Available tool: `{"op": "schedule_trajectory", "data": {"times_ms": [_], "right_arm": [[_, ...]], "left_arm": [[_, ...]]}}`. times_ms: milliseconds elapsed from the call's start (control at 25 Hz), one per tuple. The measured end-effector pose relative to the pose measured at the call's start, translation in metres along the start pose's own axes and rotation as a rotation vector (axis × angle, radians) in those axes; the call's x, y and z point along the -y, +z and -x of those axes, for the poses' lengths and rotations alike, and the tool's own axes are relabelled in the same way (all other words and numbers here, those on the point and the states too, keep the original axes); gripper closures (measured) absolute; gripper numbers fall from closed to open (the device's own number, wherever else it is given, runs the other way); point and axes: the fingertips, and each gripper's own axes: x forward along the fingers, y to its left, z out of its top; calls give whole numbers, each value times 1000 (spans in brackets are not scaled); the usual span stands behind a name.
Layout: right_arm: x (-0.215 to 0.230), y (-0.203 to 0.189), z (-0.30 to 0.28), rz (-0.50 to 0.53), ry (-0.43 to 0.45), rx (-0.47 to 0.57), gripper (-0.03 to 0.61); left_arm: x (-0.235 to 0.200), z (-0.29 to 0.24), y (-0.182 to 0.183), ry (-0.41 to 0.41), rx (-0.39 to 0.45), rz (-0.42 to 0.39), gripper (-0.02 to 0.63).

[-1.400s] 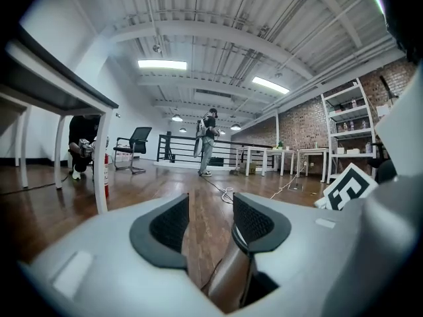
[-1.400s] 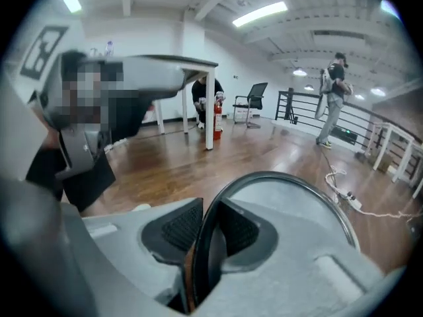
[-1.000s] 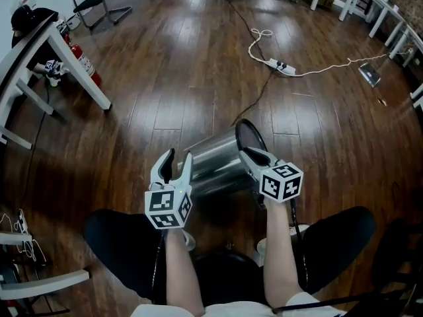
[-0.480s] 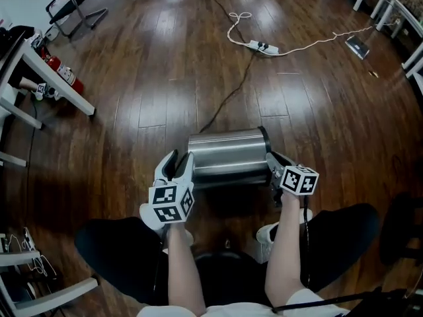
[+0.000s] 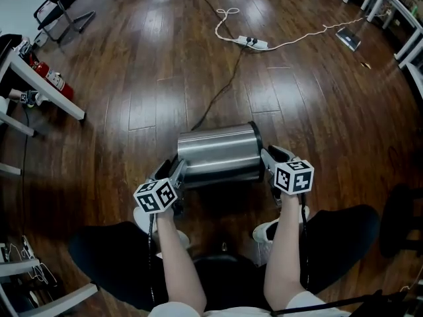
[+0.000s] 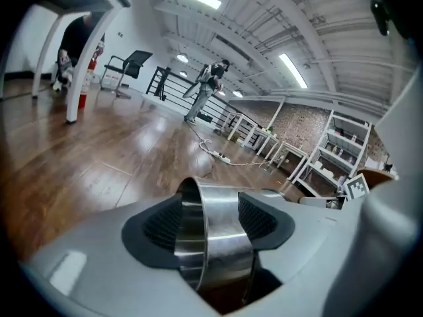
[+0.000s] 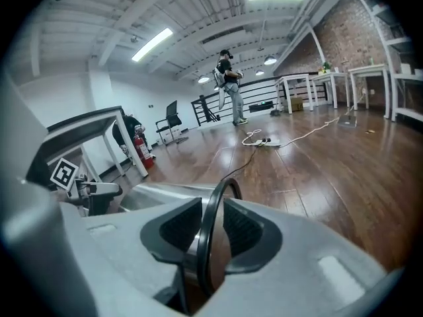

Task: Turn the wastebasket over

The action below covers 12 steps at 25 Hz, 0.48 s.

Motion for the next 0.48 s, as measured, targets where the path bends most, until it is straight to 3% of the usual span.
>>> {"op": "schedule_trajectory", "data": {"times_ms": [200,320,400,480], "right_arm": [[-1,-14,-9,4,-15,-53,494],[-1,-20,-12,15,-25,-70,492],[-2,-19,-13,-6,-17,-64,496],[-2,-19,-14,-33,-6,-62,520]], "left_arm": [[-2,-16,-23,-54,-20,92,332],[0,-20,-28,-106,3,166,383],[4,-20,-27,-152,29,219,471],[7,-20,-28,-185,23,239,477]]}}
